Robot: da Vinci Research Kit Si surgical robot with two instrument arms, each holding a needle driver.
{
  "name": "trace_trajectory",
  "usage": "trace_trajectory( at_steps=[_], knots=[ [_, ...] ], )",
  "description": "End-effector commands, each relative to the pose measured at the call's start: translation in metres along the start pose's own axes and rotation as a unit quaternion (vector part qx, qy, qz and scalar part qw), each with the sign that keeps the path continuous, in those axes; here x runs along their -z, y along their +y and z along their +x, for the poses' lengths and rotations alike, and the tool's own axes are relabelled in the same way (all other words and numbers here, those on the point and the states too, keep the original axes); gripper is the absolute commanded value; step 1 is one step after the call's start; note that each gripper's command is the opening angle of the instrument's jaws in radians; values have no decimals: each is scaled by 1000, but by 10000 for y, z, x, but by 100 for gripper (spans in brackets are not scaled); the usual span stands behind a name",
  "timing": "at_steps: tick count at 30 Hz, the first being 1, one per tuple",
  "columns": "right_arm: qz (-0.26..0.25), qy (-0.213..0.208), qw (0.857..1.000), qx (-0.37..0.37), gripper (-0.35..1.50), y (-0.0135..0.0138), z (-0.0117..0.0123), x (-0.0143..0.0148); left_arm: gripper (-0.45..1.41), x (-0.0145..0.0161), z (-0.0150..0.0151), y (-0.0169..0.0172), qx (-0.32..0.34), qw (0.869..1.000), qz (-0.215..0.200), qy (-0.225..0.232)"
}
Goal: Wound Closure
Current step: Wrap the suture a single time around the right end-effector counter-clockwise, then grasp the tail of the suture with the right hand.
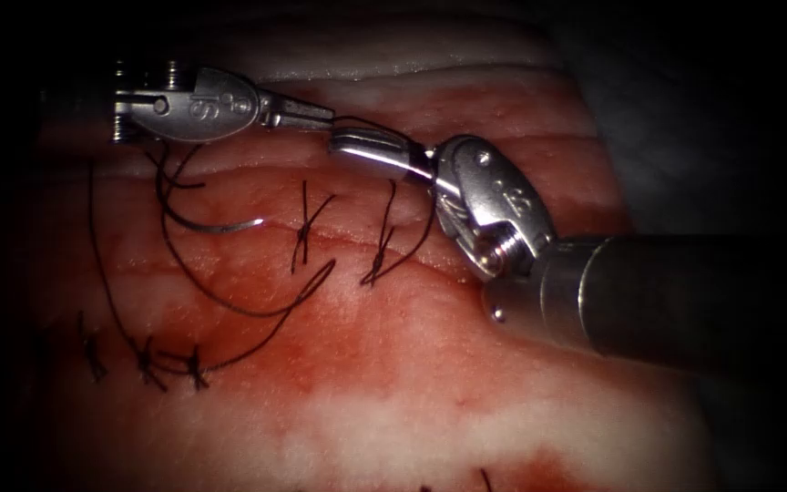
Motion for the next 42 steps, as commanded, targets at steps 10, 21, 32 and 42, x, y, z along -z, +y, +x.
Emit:
trace_trajectory(
  at_steps=[10,21,32,42],
  knots=[
    [-240,-28,970,-31,-21,-7,-35,6,-45,-24,10,54,-8,1000,-13,7],
    [-386,-74,914,-106,24,-13,-59,35,-45,-26,42,88,-16,1000,-12,10],
    [-409,-98,895,-145,94,6,-86,45,-45,-34,43,96,-19,1000,-6,2],
    [-398,-126,887,-197,99,27,-107,37,-45,-39,41,91,-18,1000,-9,0]
  ],
)
